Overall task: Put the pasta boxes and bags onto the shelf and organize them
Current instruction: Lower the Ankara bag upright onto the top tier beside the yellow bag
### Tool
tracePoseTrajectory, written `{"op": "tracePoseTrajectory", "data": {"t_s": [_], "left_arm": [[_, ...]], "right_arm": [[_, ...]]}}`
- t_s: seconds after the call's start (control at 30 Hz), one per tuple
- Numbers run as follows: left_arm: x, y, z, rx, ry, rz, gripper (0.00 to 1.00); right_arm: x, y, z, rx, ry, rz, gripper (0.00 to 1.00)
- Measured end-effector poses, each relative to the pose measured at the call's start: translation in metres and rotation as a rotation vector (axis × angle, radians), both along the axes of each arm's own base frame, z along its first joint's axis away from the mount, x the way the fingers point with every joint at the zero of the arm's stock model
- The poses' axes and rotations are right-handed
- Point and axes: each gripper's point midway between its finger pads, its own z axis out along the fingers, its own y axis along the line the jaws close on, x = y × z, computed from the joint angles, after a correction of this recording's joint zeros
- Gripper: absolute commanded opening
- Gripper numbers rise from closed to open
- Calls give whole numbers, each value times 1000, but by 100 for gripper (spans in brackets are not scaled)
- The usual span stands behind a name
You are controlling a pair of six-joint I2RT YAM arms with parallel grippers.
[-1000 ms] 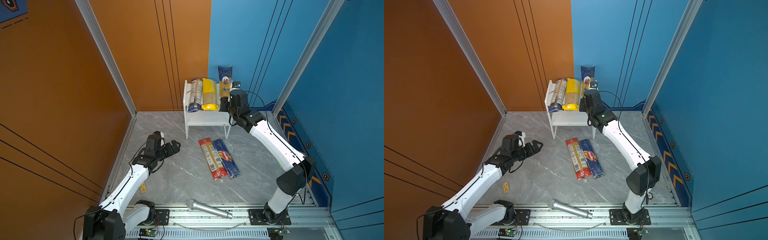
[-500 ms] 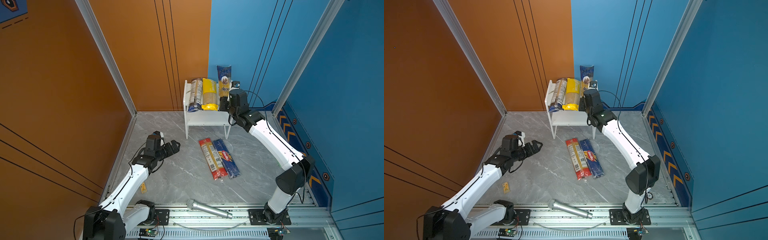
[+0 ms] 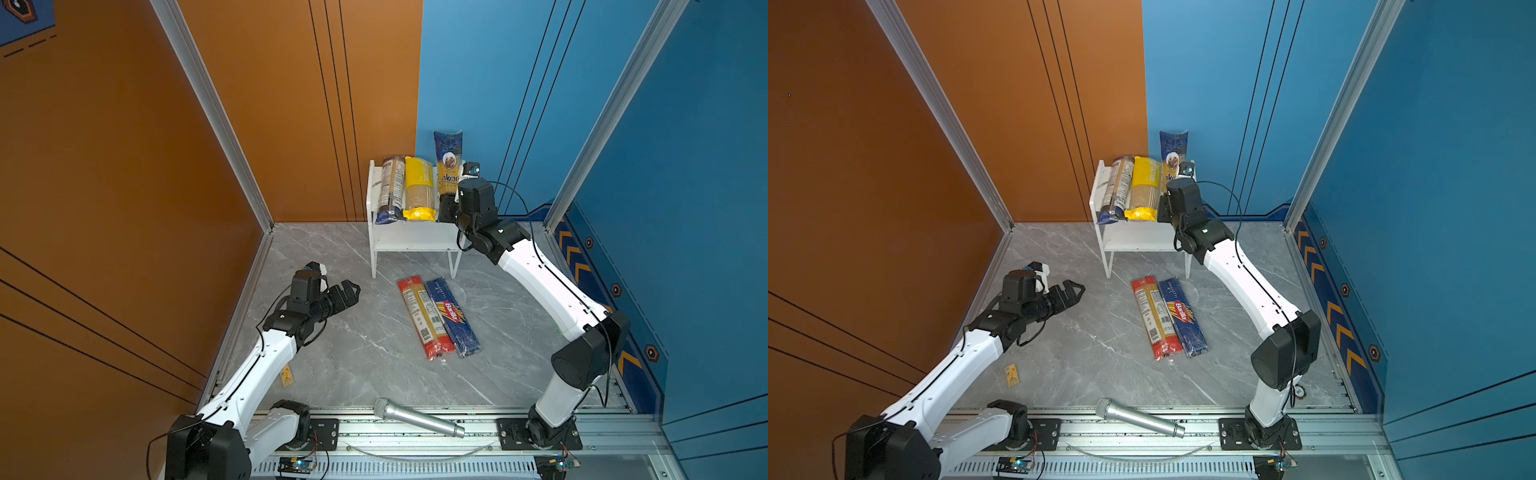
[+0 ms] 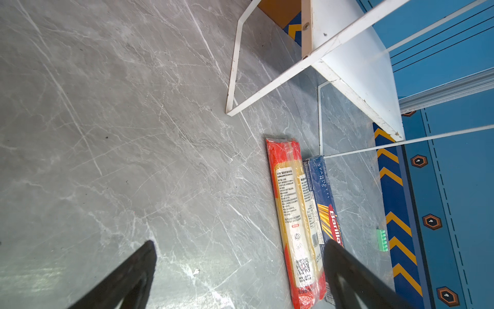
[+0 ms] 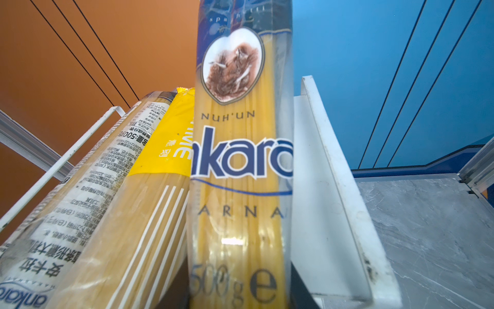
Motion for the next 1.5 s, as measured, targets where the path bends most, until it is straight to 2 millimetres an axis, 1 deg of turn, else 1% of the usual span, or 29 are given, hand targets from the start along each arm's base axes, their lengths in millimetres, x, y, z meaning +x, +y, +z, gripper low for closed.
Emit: {"op": "tracePoseTrajectory", "data": {"t_s": [0.3,0.43,0.53,0.67,0.87,0.93,1.5], "left_arm": [[0,1,0,0,1,2,98],[0,1,0,0,1,3,98],[1,2,0,0,1,7,98],[0,3,0,-1,-1,8,98],[0,3,-1,-1,1,8,98],[0,3,-2,0,3,10,98],[0,5,-2,0,4,14,98]], "right_arm": [[0,0,0,0,0,-1,26],[0,0,0,0,0,0,35],[0,0,0,0,0,-1,40],[0,-1,0,0,-1,-2,43],[5,-6,14,24,-47,-20,43],[6,-6,15,27,-53,-21,43],[6,-6,16,29,-55,-21,43]]}}
